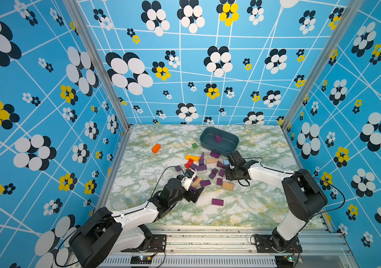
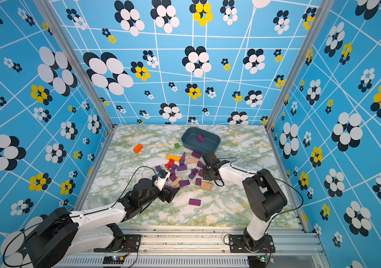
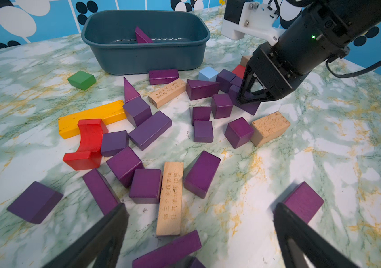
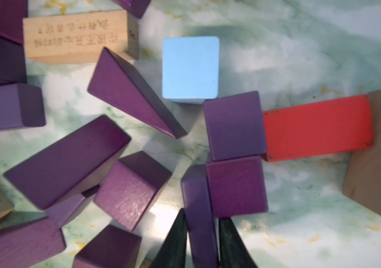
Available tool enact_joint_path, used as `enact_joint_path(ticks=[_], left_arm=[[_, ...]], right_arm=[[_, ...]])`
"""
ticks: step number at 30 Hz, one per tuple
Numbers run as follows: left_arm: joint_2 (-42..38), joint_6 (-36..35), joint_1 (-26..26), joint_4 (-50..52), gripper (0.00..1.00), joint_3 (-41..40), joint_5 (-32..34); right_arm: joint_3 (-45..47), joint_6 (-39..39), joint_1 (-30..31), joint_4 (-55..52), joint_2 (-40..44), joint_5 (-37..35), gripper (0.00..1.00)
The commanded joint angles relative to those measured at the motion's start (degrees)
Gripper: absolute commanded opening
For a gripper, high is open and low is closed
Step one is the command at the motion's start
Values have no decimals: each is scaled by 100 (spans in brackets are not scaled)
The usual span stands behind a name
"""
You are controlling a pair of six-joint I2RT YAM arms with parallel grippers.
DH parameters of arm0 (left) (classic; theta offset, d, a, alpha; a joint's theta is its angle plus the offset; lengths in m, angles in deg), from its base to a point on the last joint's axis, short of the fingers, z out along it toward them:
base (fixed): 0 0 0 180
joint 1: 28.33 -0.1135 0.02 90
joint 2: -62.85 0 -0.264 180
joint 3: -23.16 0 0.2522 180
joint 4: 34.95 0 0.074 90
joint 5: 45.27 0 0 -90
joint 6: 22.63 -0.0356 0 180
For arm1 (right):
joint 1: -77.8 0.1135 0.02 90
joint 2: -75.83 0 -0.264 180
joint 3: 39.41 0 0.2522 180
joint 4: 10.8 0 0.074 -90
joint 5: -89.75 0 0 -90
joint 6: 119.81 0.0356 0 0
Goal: Pick purple bricks into the storage bin
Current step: Pick up the building block from the center of the board, then place the building block in the storage box.
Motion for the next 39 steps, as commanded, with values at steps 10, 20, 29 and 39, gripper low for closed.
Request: enact_joint_path(ticks=[10, 20, 29, 39], left_arm=[[157, -18, 42, 107, 99, 208, 147], [49, -119, 81, -438, 99, -3, -681], [-337, -435, 377, -922, 99, -271, -1223], [-549, -618, 517, -801, 100, -306, -941]], right_arm=[[-433, -229, 38, -477, 179, 147, 11], [-1554, -527, -177, -434, 245, 215, 9], [-3655, -378, -965, -472, -1365, 607, 7], [-4702, -585, -1169, -708, -2097, 558, 66]])
